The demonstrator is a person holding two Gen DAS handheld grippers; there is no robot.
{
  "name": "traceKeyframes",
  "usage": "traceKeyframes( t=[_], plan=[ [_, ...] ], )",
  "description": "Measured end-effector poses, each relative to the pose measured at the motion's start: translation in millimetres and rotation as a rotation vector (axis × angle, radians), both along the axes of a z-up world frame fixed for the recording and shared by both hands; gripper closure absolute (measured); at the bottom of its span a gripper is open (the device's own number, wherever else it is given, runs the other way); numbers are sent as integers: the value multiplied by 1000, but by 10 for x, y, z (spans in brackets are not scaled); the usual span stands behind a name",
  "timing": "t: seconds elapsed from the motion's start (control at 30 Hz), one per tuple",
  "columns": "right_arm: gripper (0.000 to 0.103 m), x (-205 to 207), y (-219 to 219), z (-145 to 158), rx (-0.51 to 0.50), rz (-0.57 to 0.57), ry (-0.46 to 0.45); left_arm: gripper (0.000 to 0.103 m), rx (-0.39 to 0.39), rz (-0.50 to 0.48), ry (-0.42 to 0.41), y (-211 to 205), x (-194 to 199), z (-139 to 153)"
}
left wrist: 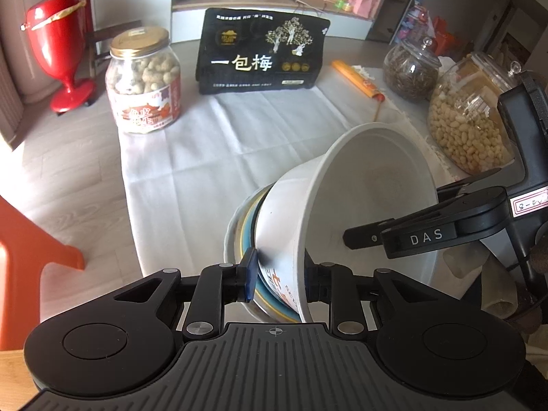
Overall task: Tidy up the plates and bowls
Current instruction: 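Lower the stacked bowls with both tools and open both tools, then move both open tools to the white-and-red tray beside the peanut jar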
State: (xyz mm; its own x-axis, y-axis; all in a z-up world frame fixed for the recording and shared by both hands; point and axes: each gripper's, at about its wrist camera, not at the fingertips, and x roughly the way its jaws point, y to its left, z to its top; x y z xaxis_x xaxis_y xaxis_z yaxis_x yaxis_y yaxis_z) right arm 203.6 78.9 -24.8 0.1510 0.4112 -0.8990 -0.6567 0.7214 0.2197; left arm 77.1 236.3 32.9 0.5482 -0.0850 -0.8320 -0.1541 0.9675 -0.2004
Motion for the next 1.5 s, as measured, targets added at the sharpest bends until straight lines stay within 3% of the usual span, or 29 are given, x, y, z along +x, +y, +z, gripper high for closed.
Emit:
traceKeyframes(
  t=[0.23, 0.5, 0.6, 0.73, 0.93, 1.2, 1.37, 1.5],
  plan=[
    [51, -33, -5, 33, 5, 12, -14, 76, -43, 8, -1, 62, -4, 27],
    [52, -28, -16, 103, 1, 12, -24, 74, -202, 90, -30, 443, 33, 50],
    [52, -6, -13, 88, -13, 3, -24, 78, -281, 106, -40, 551, 56, 13],
    [51, 17, -12, 48, -27, -10, -19, 77, -289, 67, -30, 470, 79, -14],
    [51, 2, -21, 82, -11, -10, -22, 79, -225, 78, 6, 433, 90, -60],
    [51, -27, -45, 162, 38, 0, -23, 82, -252, 53, 49, 397, 121, -280],
    [51, -31, -180, 177, 45, -30, -82, 82, -232, 70, 40, 363, 131, -282],
    [43, 4, -492, 258, 124, -136, -175, 82, -251, 122, 12, 377, 67, -150]
  ],
)
